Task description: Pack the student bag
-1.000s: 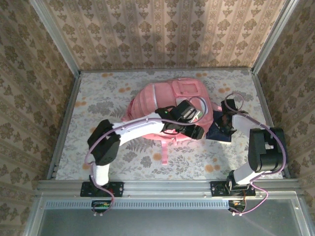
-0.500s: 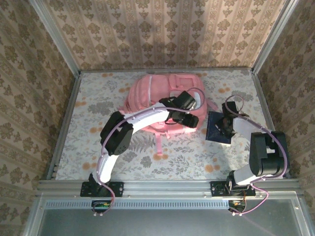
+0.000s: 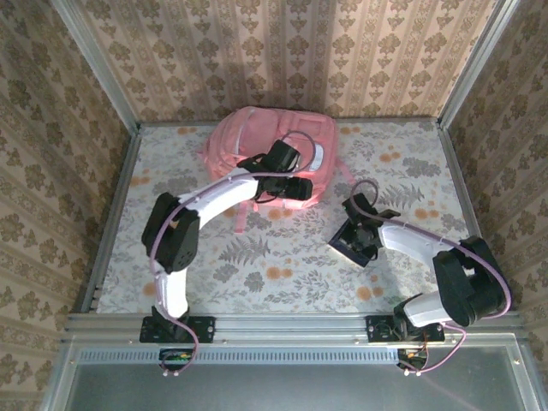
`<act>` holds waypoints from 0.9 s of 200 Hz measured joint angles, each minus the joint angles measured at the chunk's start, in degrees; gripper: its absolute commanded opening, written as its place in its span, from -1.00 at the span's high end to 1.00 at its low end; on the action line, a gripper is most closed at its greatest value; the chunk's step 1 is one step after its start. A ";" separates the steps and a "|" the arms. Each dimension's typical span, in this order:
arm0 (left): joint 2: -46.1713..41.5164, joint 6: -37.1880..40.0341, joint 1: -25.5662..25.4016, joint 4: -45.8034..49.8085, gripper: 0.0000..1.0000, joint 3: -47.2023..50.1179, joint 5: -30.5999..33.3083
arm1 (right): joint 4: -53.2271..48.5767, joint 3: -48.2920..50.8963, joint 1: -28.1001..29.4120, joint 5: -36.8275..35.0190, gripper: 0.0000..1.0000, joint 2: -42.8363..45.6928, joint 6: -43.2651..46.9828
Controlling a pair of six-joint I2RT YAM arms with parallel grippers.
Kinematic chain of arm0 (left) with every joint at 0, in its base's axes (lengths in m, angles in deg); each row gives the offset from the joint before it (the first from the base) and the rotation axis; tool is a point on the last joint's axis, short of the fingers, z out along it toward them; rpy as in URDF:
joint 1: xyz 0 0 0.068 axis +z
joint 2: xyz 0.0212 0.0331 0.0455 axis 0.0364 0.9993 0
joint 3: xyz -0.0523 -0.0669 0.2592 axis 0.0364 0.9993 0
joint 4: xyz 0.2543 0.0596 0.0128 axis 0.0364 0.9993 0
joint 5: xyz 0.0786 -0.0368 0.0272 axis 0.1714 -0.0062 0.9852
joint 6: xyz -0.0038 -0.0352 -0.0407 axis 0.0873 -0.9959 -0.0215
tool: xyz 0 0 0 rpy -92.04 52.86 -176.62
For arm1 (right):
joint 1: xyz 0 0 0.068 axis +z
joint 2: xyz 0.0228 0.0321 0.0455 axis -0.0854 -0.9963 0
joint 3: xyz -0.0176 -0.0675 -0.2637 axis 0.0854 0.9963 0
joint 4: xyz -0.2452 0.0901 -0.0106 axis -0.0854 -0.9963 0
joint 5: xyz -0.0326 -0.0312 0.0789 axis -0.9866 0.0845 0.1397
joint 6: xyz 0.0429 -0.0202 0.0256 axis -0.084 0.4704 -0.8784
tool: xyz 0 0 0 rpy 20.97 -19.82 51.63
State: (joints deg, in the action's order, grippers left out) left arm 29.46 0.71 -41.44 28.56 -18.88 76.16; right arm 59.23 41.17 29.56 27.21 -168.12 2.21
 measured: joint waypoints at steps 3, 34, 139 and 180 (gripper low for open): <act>-1.01 -0.22 -0.15 -0.17 -0.51 0.57 -0.07 | -0.31 -0.13 0.46 0.33 0.80 0.22 0.37; -8.74 -1.25 -2.91 -2.43 -0.53 5.46 -0.13 | -4.72 -2.80 -0.17 -0.24 0.18 6.38 5.92; -13.22 -3.87 -10.05 -5.31 -0.56 16.04 -1.68 | -5.38 -7.80 -27.78 -2.49 -0.25 -8.31 14.03; -15.34 -4.26 -9.94 -5.79 -0.58 18.73 -1.68 | 0.07 -8.28 -28.41 2.51 -0.20 -10.49 16.59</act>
State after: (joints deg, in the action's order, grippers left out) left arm 14.12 -3.55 -51.39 22.77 -0.15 74.48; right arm 59.29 32.89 1.15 29.73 -178.61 18.80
